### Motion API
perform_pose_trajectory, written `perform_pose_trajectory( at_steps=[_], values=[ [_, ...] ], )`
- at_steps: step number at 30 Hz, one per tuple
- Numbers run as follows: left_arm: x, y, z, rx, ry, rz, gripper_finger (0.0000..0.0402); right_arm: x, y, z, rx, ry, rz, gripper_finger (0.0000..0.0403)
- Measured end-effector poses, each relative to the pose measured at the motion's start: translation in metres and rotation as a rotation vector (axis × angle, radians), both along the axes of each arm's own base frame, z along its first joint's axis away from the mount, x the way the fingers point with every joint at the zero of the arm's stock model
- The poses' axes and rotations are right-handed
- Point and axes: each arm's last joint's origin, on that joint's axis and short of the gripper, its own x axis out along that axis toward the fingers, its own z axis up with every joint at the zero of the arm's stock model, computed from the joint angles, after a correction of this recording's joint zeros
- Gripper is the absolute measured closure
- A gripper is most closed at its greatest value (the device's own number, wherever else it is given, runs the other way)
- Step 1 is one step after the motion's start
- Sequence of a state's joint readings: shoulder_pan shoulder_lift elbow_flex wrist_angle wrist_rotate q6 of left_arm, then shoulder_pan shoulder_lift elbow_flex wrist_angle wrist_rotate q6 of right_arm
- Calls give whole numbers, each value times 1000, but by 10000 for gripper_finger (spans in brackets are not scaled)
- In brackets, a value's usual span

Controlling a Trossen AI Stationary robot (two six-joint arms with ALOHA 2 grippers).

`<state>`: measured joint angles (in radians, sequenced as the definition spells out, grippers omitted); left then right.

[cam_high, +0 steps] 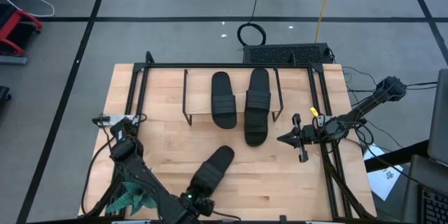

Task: Pick and place slides into the shelf
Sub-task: Put the black slide under the shelf

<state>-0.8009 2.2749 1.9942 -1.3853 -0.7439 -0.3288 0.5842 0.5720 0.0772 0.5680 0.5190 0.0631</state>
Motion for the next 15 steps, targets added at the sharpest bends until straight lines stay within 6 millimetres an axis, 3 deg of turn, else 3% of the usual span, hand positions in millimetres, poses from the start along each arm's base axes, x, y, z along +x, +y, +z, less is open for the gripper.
perform_pose_trajectory(
  at_steps=[9, 15],
  values=[
    [22, 4, 48, -106, -220, 87, 396, 0, 0, -3, -14, 25, 0, 403],
    [32, 16, 54, -41, -322, 133, 398, 0, 0, -3, -24, 23, 0, 403]
  ],
)
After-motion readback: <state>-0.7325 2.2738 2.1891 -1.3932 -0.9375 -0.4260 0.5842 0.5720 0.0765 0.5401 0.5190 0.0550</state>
